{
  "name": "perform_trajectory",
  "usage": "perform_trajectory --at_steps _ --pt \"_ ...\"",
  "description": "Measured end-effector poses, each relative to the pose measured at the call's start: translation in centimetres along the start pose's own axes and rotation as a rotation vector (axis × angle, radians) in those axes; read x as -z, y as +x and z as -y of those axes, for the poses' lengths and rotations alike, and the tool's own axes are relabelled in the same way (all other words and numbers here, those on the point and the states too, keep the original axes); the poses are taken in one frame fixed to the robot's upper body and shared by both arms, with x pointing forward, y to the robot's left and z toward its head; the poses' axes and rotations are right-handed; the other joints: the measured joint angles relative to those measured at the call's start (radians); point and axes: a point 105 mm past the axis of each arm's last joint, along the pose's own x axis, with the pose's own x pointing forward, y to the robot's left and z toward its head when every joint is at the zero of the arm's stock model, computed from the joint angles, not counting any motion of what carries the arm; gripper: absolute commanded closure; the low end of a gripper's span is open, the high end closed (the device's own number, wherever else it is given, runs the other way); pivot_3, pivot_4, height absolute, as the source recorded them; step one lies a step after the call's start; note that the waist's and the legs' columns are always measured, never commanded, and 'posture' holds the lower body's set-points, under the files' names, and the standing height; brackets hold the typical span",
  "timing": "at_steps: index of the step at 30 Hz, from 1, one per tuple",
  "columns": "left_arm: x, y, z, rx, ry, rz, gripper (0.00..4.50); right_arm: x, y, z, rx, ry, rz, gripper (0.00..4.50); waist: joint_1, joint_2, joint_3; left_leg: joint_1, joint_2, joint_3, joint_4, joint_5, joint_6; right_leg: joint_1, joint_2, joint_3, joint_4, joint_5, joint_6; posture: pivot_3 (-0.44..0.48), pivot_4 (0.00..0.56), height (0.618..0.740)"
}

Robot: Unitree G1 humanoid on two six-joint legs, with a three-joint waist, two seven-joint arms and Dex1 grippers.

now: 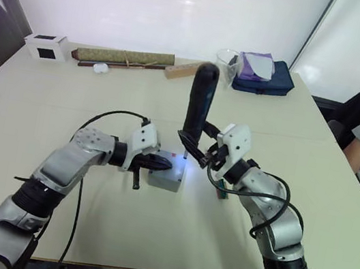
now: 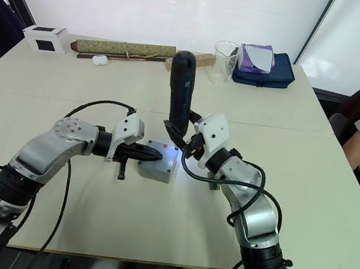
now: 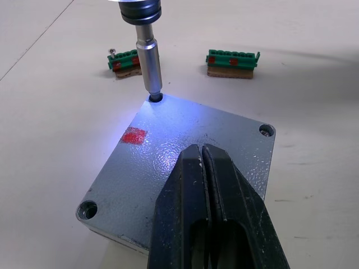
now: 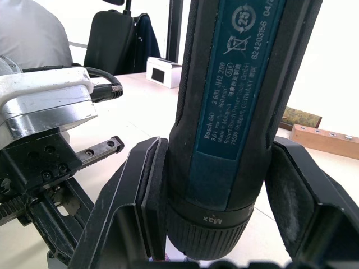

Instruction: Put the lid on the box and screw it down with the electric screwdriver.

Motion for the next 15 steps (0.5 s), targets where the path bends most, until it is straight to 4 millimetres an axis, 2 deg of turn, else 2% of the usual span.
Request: perform_trajectory --at_steps 15 --pt "-0.1 0.19 0.09 0.003 0.0 0.006 4.5 -0.25 0.26 -0.1 -0.016 -0.014 0.004 2.37 0.001 0.0 0.0 0.0 0.0 0.0 0.0 0.0 0.0 0.0 0.0 0.0 -0.001 -0.001 0.0 0.0 0.15 0.74"
